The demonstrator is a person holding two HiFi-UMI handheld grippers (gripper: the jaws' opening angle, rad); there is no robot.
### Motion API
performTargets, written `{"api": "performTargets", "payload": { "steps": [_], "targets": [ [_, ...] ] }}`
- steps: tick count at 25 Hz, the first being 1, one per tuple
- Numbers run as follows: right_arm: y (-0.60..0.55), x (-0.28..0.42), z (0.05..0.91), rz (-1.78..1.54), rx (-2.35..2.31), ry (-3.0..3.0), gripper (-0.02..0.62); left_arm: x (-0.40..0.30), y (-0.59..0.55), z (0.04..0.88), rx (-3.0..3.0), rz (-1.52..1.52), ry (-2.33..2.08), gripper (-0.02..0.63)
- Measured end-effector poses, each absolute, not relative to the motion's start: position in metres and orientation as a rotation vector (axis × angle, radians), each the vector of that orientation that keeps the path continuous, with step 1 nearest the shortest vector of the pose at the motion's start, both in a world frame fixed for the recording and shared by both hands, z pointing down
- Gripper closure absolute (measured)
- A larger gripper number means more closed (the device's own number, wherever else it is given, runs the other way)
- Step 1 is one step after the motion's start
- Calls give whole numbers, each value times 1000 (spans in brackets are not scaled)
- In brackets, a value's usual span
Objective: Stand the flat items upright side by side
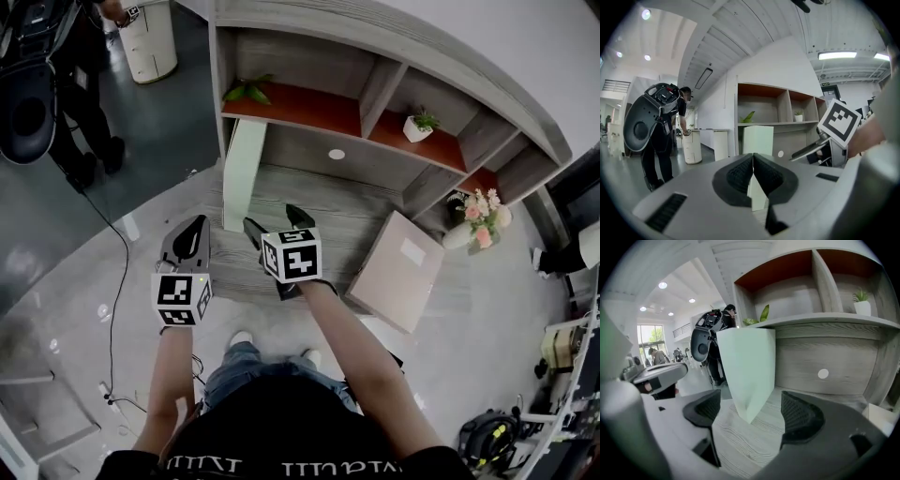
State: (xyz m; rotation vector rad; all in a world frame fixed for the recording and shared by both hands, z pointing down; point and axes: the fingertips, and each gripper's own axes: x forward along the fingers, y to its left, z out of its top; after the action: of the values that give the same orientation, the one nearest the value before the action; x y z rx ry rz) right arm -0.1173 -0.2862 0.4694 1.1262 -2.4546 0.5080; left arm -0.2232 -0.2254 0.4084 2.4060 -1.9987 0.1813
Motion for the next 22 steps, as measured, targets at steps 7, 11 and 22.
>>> {"api": "performTargets", "payload": {
  "steps": [7, 11, 22],
  "targets": [
    [-274, -52, 444, 542, 1108, -2532, 201, -176, -219, 402, 2414, 158, -2000, 592],
    [-274, 0, 438, 589, 1145, -2531, 202, -142, -220, 400, 2445, 160, -1975, 592],
    [-266, 143, 440, 679, 1293, -2487, 202, -53, -225, 396, 2513, 160, -1918, 592]
  ]
}}
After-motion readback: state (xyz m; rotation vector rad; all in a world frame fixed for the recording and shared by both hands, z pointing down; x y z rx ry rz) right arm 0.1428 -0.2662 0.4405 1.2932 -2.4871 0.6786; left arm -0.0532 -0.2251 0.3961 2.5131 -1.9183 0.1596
